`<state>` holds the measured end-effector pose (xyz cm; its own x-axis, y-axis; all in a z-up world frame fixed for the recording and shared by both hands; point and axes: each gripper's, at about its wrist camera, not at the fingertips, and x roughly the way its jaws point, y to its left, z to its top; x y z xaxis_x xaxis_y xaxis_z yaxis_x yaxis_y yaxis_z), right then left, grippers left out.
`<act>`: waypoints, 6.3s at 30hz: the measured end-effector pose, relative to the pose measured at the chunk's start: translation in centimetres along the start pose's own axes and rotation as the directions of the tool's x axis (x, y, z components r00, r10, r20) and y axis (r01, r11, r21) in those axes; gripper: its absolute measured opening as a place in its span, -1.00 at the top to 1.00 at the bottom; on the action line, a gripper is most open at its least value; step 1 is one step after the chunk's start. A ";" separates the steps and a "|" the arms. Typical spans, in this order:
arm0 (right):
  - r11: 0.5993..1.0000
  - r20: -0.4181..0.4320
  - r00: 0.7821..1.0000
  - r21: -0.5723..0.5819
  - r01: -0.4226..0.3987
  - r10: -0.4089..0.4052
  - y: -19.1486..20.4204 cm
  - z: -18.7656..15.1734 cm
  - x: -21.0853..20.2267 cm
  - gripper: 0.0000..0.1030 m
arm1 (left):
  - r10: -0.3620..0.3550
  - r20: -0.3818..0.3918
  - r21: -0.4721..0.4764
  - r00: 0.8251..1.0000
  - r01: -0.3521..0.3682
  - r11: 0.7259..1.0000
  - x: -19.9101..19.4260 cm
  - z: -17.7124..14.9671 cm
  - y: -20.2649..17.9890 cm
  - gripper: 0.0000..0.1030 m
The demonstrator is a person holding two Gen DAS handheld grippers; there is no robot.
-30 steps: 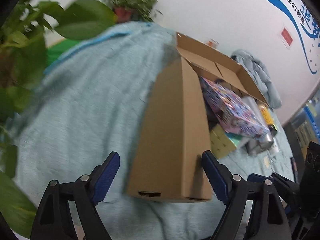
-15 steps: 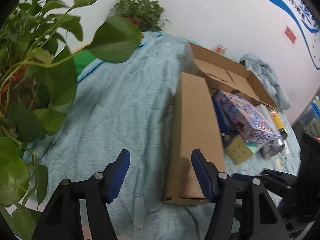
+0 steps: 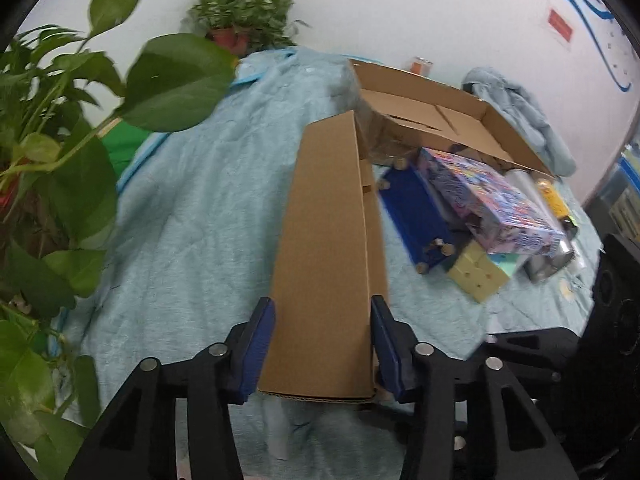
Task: Organize rigid objects
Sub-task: 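Grasp the cardboard insert tray's side wall with the left gripper and lift, then carry the insert tray into the open cardboard box and lower it, then open the left gripper and withdraw from the box, then grasp the board-game box with the left gripper and lift it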
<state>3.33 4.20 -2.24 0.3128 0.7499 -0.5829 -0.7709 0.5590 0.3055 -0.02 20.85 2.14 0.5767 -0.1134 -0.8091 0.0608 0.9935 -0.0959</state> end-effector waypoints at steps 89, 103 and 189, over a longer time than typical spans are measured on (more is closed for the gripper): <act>0.736 -0.013 0.801 0.386 0.555 -0.598 -18.0 17.7 -10.6 0.74 | -0.170 0.133 0.138 0.976 0.152 0.979 8.9 32.3 -15.1 0.85; 0.738 -0.187 0.862 0.451 0.502 -0.472 -27.2 16.7 -3.4 0.74 | -0.132 -0.055 0.082 0.990 0.136 0.987 23.6 33.7 -13.0 0.85; 0.749 -0.305 0.827 0.356 0.559 -0.472 -14.5 2.7 -8.2 -1.00 | -0.395 -0.312 0.032 0.864 0.425 0.905 18.0 14.6 -18.7 -0.63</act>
<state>13.50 -9.08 0.12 0.4534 0.2482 -0.8561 -0.2051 0.9637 0.1708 21.13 0.36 -2.20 0.2198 -0.4923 -0.8422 0.3265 0.8506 -0.4121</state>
